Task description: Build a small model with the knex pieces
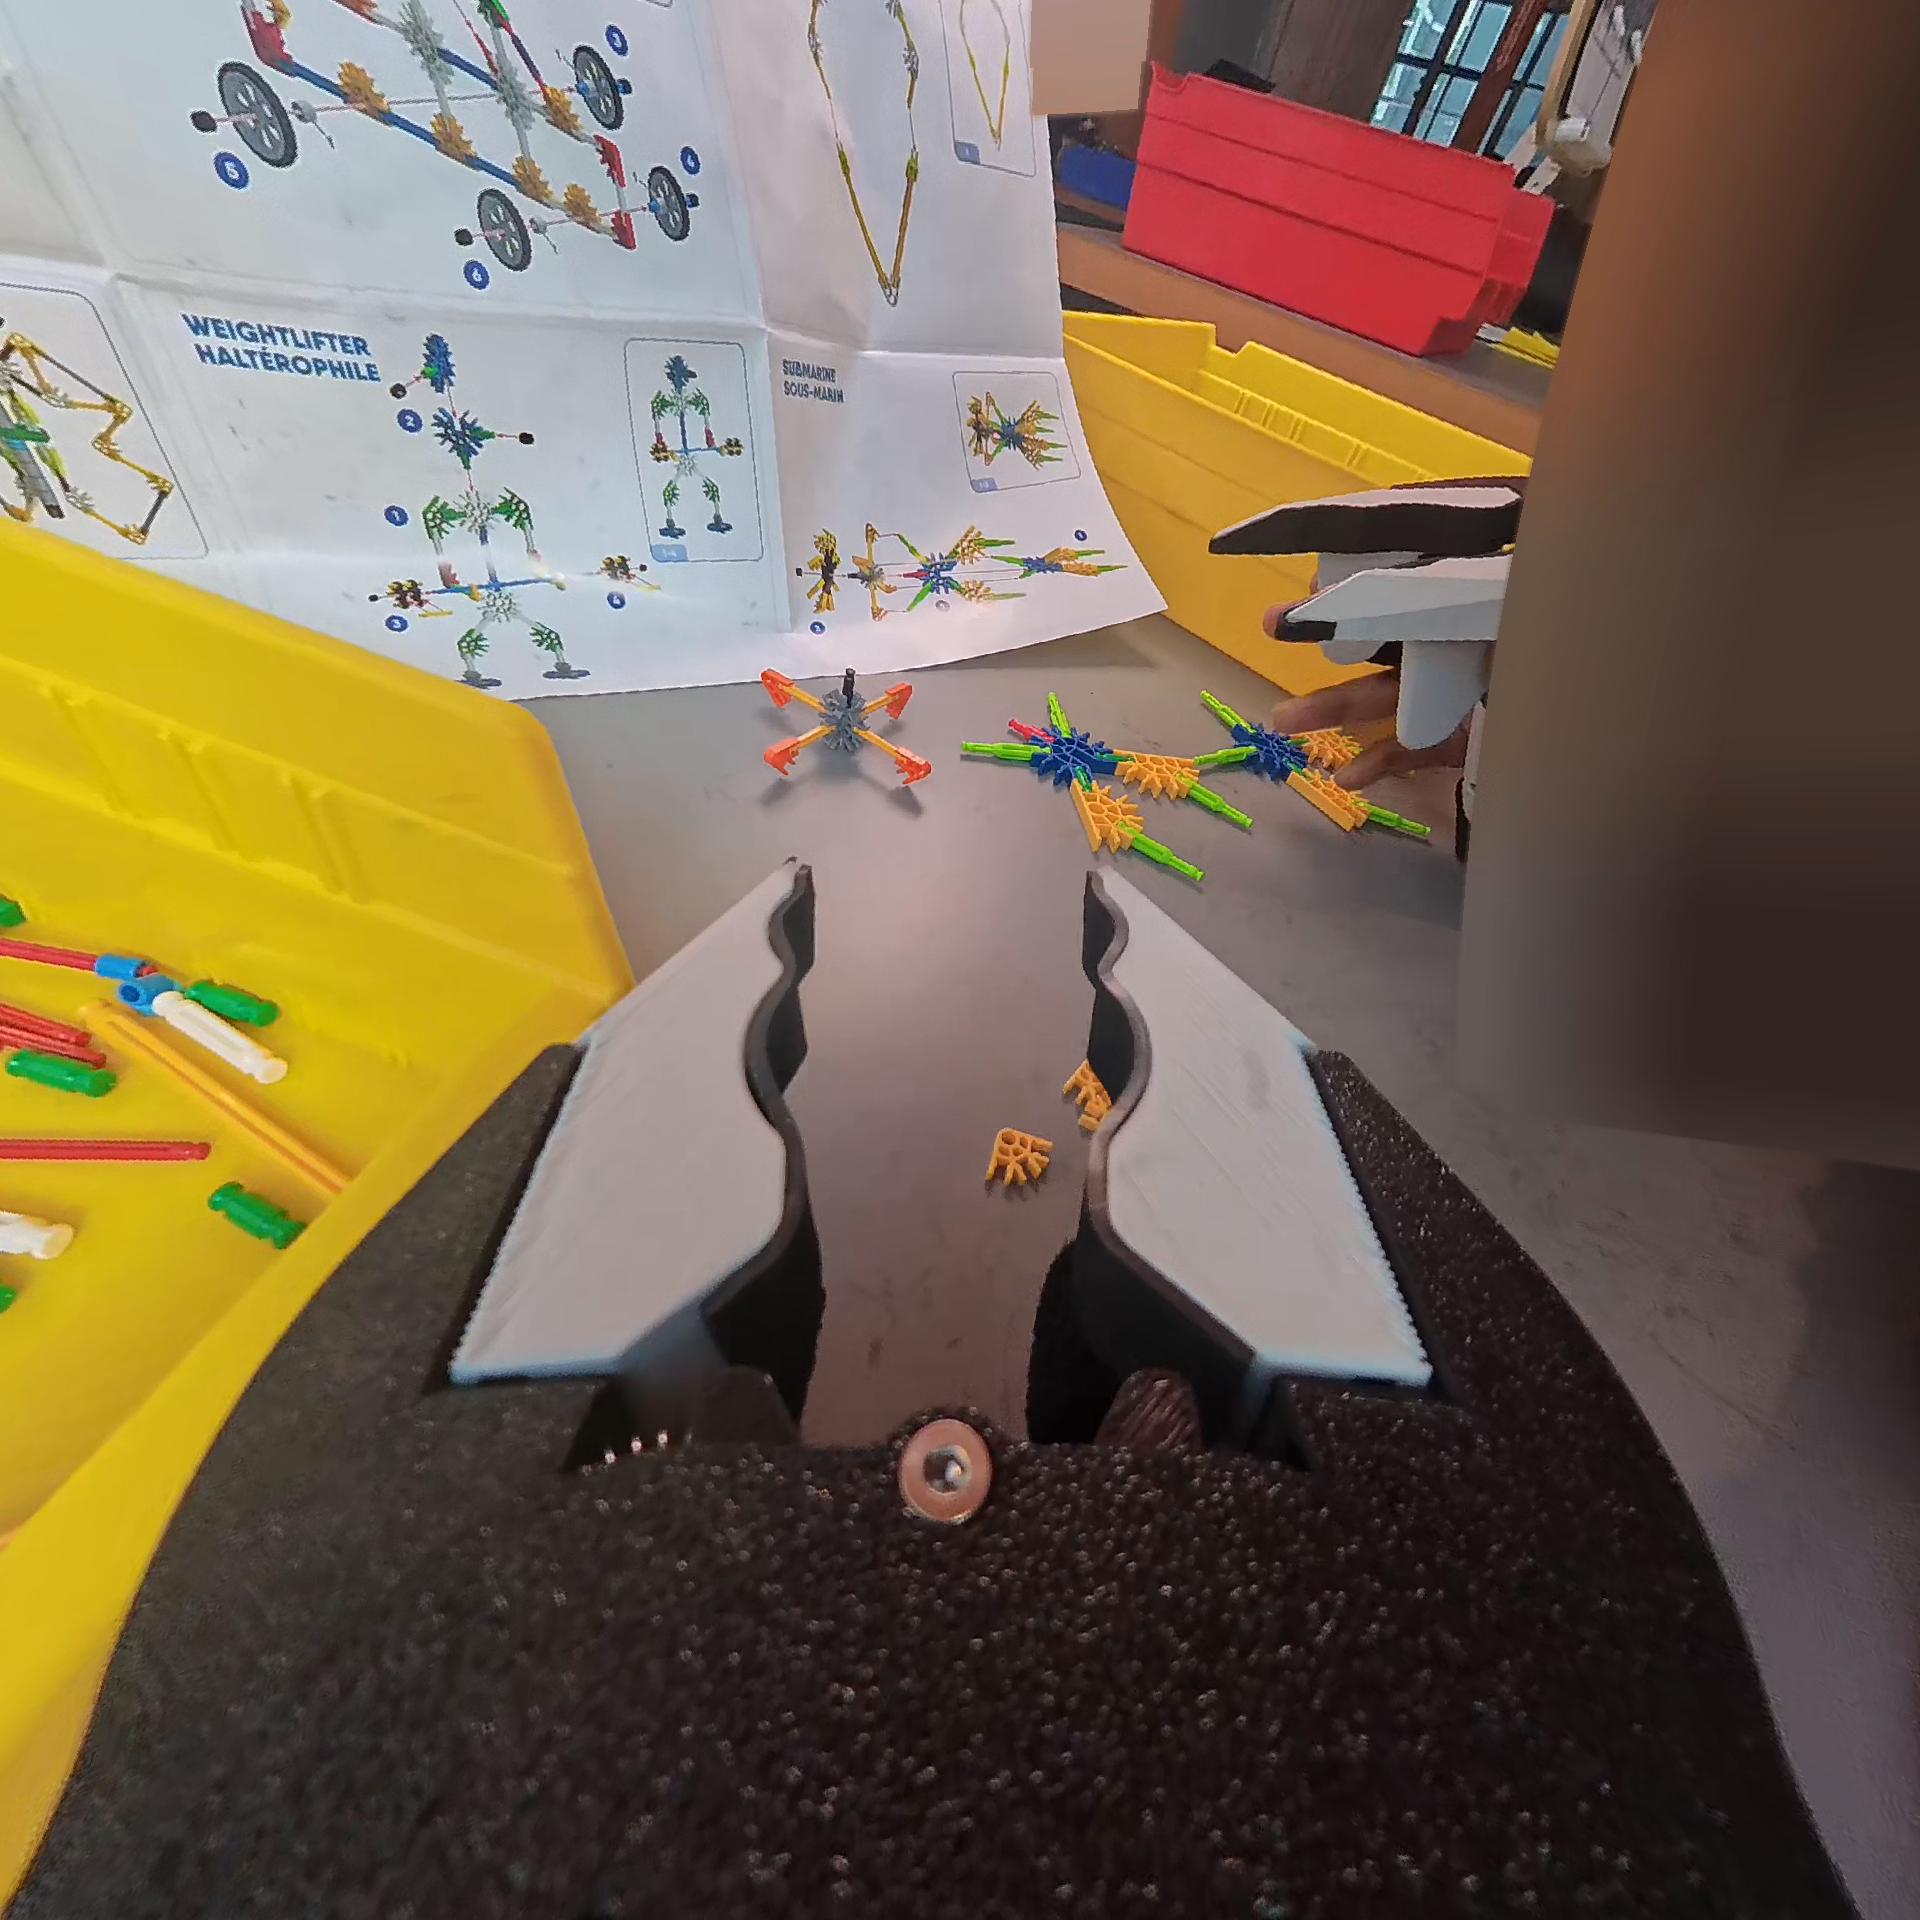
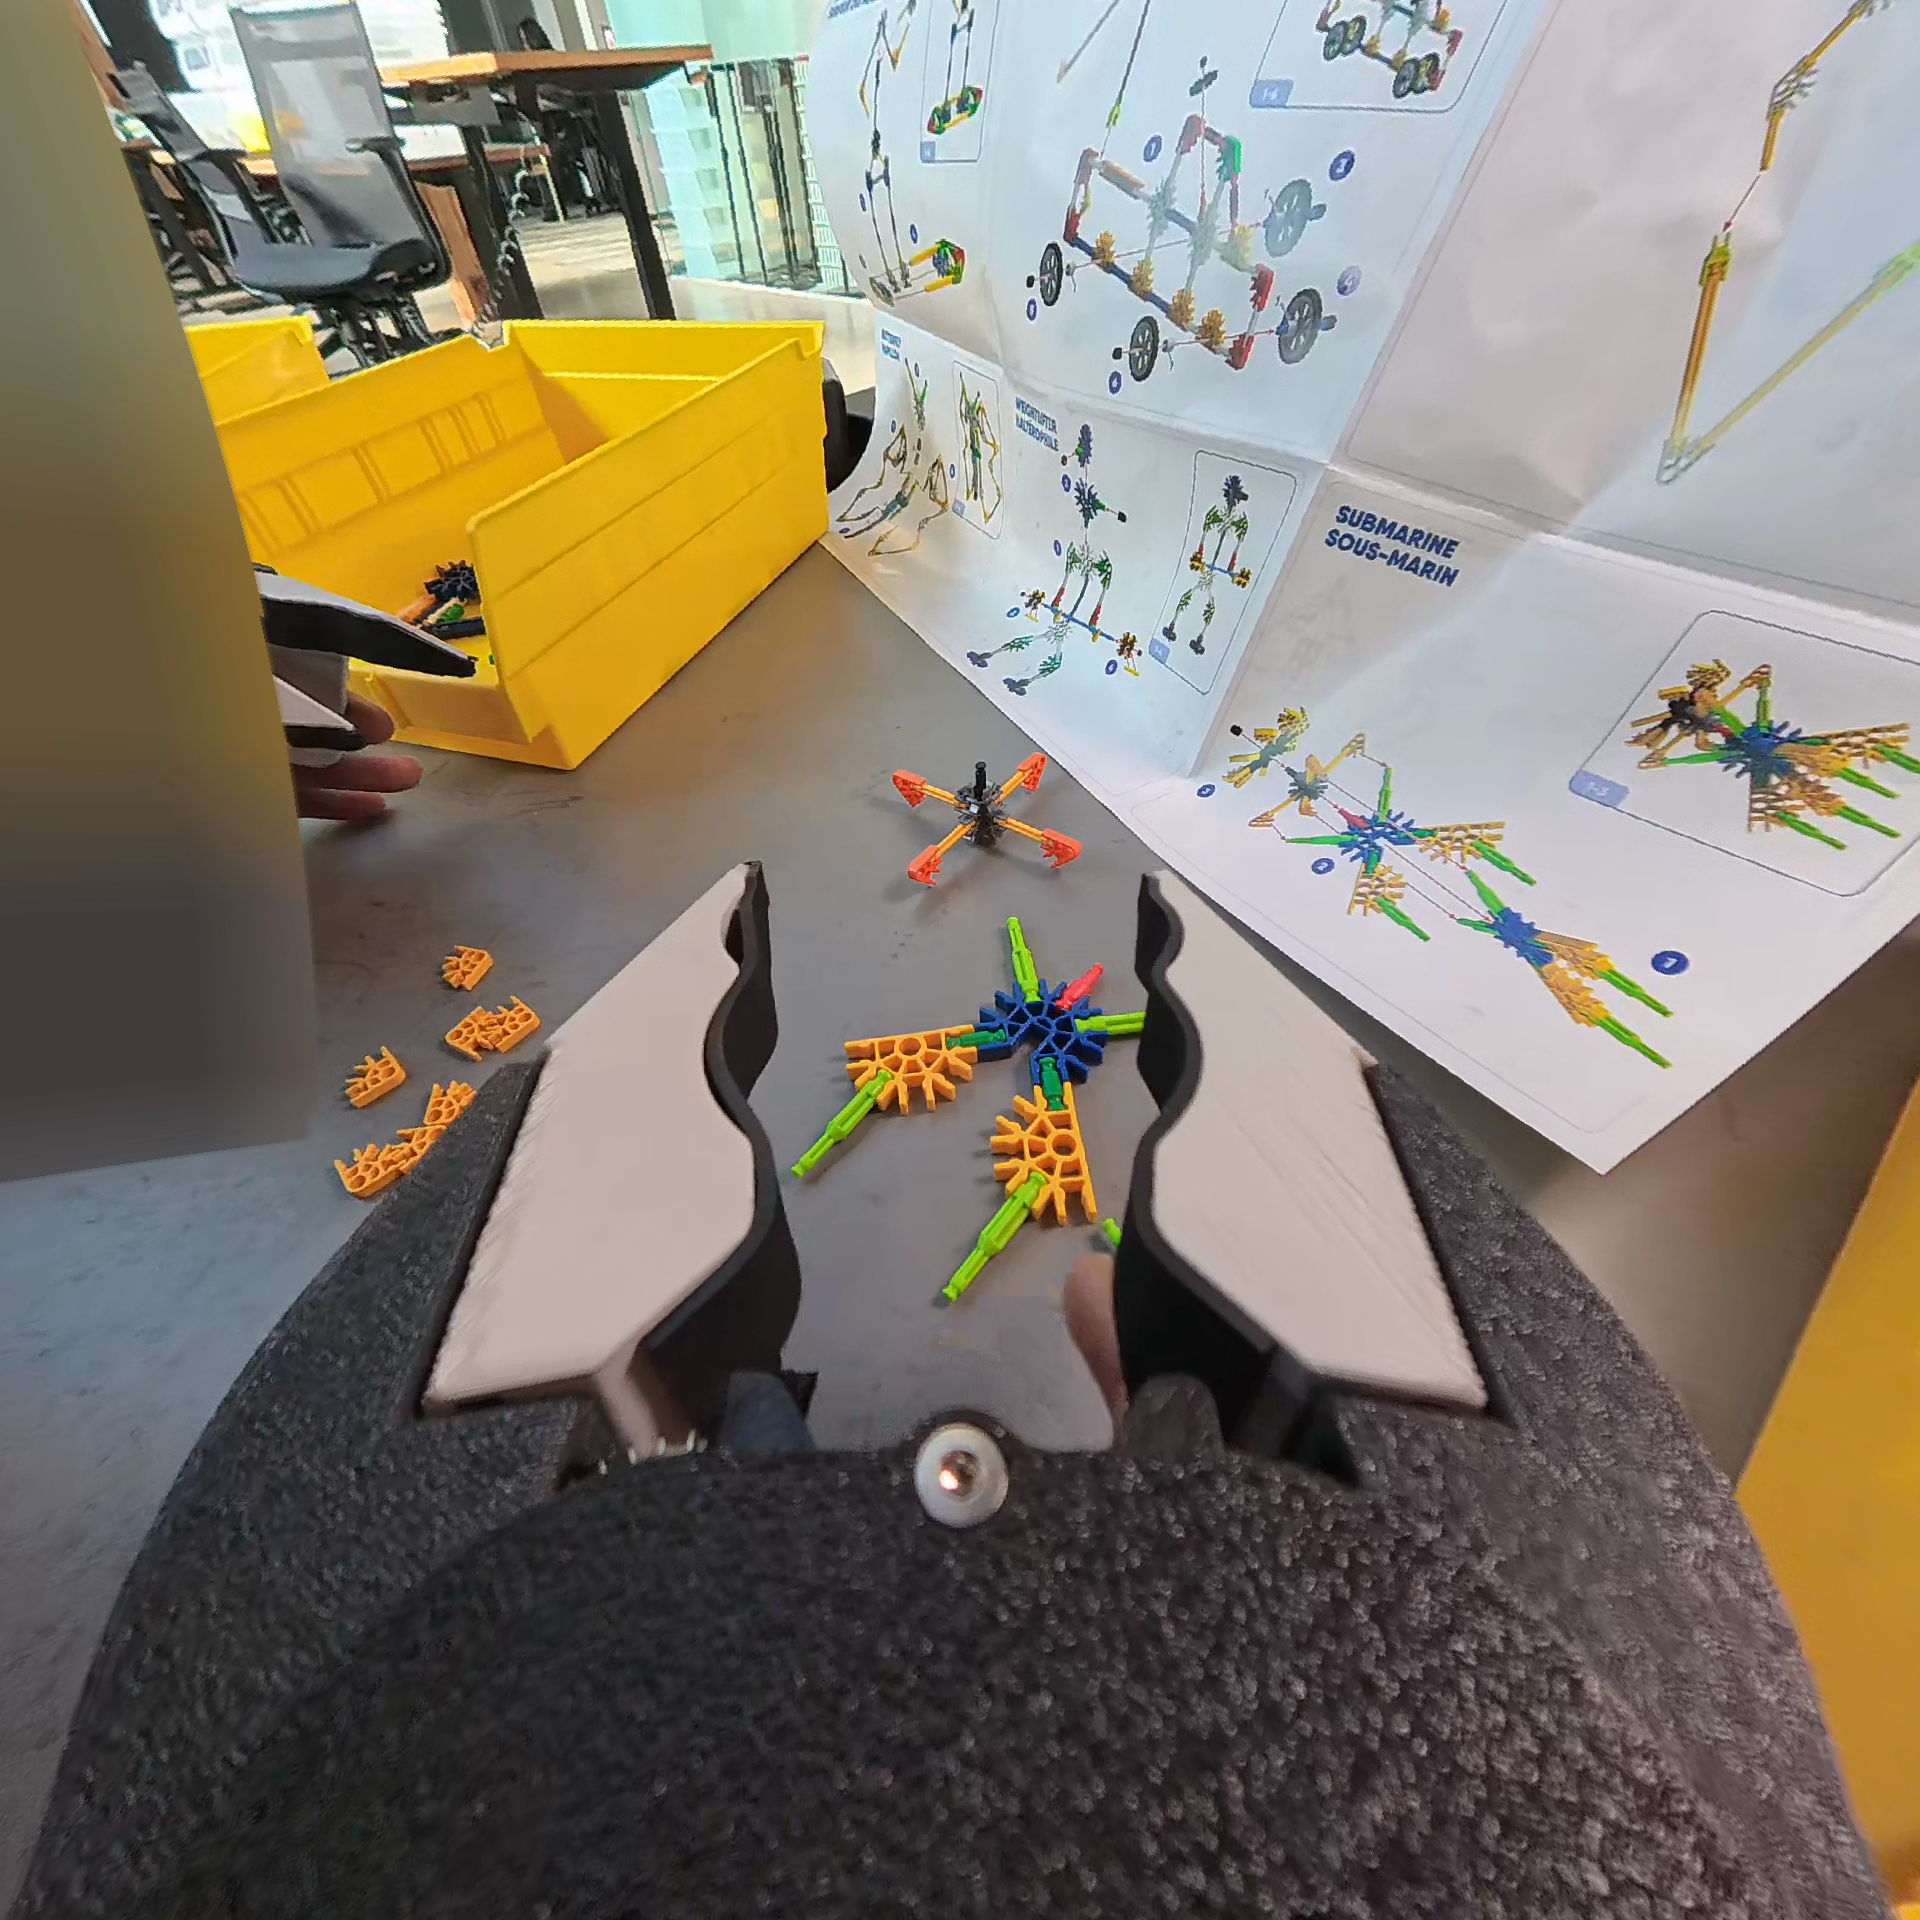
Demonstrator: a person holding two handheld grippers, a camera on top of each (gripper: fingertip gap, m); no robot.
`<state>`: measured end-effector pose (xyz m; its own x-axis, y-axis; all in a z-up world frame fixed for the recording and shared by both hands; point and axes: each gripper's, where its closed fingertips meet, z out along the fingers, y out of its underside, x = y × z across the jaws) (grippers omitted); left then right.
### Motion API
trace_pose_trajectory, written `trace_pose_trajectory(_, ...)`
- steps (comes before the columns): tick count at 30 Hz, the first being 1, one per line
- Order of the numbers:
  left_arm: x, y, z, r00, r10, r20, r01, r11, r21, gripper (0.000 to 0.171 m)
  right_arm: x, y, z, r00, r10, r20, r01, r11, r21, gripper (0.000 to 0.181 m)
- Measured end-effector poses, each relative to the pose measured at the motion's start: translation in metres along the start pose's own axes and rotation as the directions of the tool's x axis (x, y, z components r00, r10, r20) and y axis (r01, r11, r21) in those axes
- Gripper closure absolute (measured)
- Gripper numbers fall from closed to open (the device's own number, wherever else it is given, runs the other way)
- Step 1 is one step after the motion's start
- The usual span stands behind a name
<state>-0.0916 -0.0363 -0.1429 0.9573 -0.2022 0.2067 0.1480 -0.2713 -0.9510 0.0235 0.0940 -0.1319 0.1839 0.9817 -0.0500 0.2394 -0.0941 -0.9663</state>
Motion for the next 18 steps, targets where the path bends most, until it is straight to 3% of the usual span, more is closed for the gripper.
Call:
trace_pose_trajectory(6, 0.0014, -0.0014, -0.0002, 1.0, -0.009, -0.012, 0.009, 1.0, 0.008, 0.118, 0.0024, 0.0017, 0.0012, 1.0, 0.016, -0.008, -0.016, 1.0, -0.004, 0.103)
trace_pose_trajectory(13, -0.0003, 0.0038, 0.0025, 1.0, 0.0, 0.004, 0.001, 1.0, -0.022, 0.102, -0.0014, 0.0021, 0.0019, 1.0, 0.013, 0.009, -0.013, 1.0, -0.005, 0.104)
trace_pose_trajectory(18, -0.0016, 0.004, 0.0023, 1.0, 0.002, 0.012, -0.002, 1.0, -0.024, 0.099, -0.0055, 0.0024, 0.0027, 1.0, 0.009, 0.026, -0.009, 1.0, -0.007, 0.106)
